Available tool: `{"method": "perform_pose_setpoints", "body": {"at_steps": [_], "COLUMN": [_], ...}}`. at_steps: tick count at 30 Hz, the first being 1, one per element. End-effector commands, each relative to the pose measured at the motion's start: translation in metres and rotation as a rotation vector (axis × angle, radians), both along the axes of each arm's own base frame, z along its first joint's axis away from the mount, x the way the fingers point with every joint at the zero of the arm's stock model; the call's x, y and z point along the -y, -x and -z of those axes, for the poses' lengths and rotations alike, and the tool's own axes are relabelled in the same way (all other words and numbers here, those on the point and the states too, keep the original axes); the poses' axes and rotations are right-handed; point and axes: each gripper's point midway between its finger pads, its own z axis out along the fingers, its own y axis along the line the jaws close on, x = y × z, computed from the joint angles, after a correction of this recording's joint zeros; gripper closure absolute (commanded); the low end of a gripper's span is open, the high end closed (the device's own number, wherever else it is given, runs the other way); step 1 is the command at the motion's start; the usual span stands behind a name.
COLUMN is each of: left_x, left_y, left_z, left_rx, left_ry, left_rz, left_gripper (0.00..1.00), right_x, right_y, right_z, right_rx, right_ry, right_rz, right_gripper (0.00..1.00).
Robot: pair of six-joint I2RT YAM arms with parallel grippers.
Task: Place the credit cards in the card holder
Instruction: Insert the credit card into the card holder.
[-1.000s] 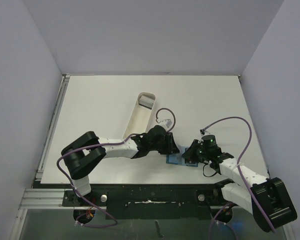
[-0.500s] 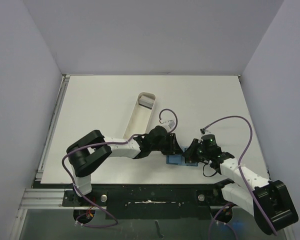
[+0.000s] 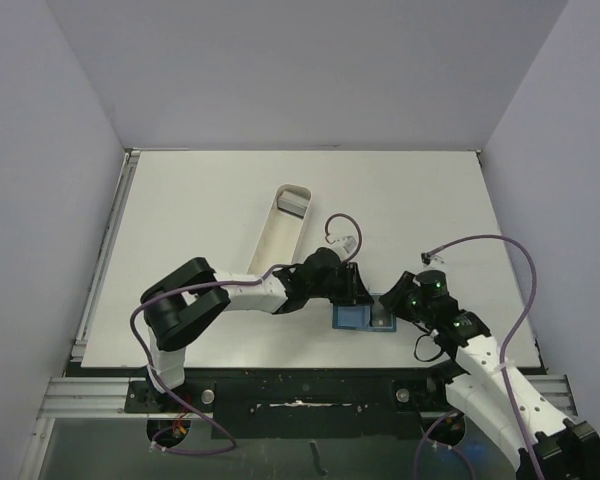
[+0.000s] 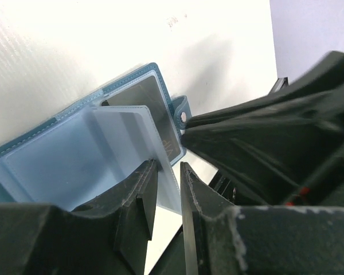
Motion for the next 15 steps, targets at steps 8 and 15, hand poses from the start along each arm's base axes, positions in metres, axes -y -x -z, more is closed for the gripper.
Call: {"method": "perform_pose_setpoints", "body": {"at_steps": [8,15], "left_x": [0.023,0.013], "left_y": [-0.006,-0.011], "left_z": [-0.027,-0.036], "left_rx": [0.072,0.118], "left_ry": [0.061,0.03], "left_rz": [0.042,0.031], "left_gripper": [0.74,0.64], "right_x": [0.035,0.033], "right_y": [-0.01,-0.013], "right_z": [-0.097,-0.114], "right_rx": [0.269,0.305], "right_ry": [-0.001,-0.011], "right_rz": [0.198,0.192], "right_gripper": [0.74,0.7]}}
